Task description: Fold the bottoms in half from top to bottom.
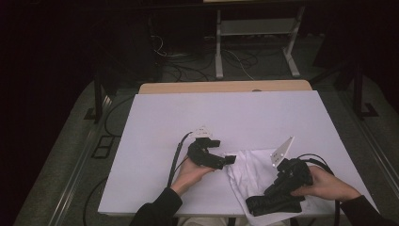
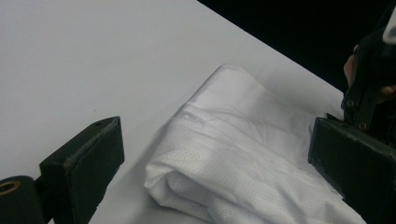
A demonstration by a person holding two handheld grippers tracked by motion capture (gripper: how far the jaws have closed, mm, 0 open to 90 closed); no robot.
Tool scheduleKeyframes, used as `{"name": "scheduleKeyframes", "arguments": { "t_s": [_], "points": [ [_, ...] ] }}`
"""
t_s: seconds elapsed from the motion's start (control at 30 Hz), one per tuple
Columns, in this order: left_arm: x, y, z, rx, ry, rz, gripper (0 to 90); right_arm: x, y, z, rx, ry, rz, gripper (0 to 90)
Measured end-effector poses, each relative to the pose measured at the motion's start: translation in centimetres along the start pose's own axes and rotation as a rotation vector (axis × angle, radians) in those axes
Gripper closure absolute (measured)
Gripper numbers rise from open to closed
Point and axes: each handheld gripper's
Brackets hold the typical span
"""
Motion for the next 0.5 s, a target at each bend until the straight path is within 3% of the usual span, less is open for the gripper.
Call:
{"name": "scheduleKeyframes", "arguments": {
  "t_s": [0.27,0.5],
  "points": [
    [0.2,0.0,0.0,-0.011,-0.006,0.006,2.7,-1.1,0.3,2.7,-0.084,0.067,-0.04,77.0],
    [0.5,0.0,-0.2,-0.009,-0.009,0.02,1.6,-2.4,0.7,4.3,-0.155,0.156,-0.082,59.4]
  ]
}}
Point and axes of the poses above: each handheld gripper's, and its own axes: z roughly backward along the jaws, y roughly out of its underside, x roughly to its left, and after that the axes turned 7 degrees about y, right-handed
